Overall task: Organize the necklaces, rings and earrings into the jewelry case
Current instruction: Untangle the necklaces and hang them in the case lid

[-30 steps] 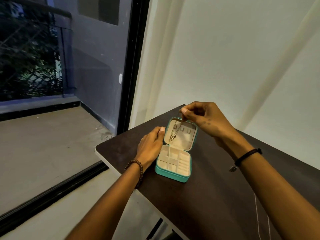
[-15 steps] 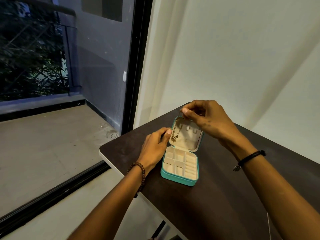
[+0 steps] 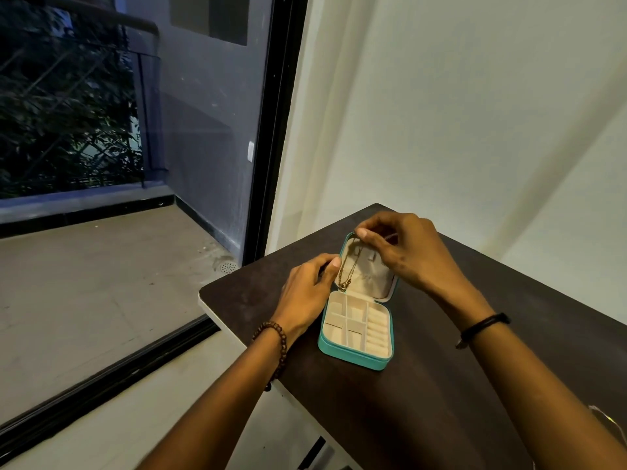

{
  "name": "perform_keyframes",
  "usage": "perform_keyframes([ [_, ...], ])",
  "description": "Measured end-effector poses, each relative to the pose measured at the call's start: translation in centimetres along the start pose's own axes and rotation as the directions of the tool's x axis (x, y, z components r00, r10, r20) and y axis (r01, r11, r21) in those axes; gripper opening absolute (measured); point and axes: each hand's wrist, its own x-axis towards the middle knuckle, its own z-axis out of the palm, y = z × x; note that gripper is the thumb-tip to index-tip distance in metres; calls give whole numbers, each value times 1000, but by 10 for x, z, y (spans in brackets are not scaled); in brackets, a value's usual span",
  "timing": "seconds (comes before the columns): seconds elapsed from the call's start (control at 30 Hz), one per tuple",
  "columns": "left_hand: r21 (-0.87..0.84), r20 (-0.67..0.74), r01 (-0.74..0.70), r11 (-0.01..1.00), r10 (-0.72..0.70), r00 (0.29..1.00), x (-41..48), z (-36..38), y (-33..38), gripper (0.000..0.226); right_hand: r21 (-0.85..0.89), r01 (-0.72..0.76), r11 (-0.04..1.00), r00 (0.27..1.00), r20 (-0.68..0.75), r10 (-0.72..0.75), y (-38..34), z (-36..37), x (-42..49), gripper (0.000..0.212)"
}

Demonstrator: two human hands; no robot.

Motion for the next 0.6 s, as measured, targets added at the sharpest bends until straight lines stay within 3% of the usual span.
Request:
perform_keyframes([
  [0.23,-5,11,5,1000,-5,1000,1,0,1,34,-8,65,998,983,-171,-65,0,1,-2,18],
  [0.6,-24,8,1,1000,-1,1000,-1,-1,3,33,-77,80,994,996,-38,-83,9,14,-5,20],
])
